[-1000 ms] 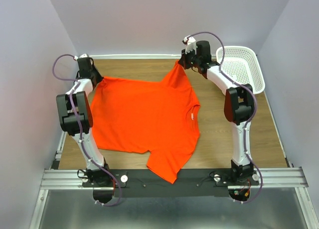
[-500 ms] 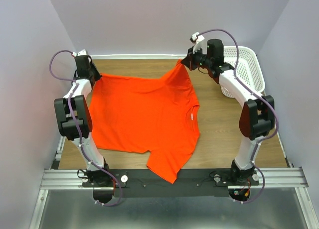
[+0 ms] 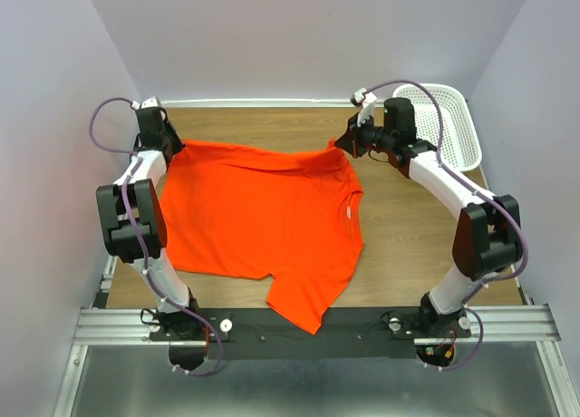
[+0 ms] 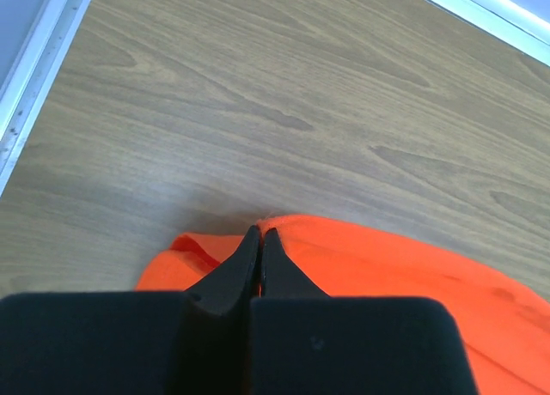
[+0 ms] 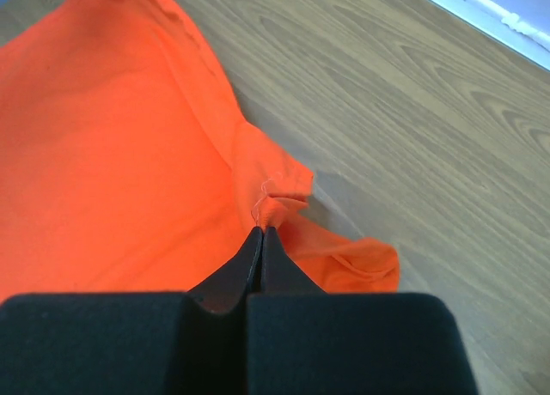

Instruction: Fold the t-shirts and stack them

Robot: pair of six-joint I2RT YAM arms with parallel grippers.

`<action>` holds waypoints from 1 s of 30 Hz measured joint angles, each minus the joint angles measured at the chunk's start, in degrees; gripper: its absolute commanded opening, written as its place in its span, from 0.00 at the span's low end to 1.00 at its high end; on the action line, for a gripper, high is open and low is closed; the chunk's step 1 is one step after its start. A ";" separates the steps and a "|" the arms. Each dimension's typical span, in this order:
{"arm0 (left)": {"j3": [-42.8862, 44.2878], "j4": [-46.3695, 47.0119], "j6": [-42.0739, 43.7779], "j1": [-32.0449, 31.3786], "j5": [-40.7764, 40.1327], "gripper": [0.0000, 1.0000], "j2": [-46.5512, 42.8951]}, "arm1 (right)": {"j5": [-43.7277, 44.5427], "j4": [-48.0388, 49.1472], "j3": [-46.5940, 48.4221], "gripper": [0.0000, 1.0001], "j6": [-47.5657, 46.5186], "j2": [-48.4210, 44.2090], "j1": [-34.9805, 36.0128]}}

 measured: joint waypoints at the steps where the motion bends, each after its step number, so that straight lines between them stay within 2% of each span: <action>1: -0.48 -0.02 0.04 0.04 -0.31 0.00 -0.52 | -0.02 -0.02 -0.70 0.01 -0.09 -0.85 0.00; 11: -3.06 0.00 0.85 0.37 -2.27 0.00 -3.17 | -1.75 0.20 -6.99 0.01 -0.11 -6.86 0.00; 30: -6.71 -0.07 3.02 0.39 -4.17 0.00 -5.68 | -4.04 0.17 -14.23 0.01 -0.09 -11.41 0.00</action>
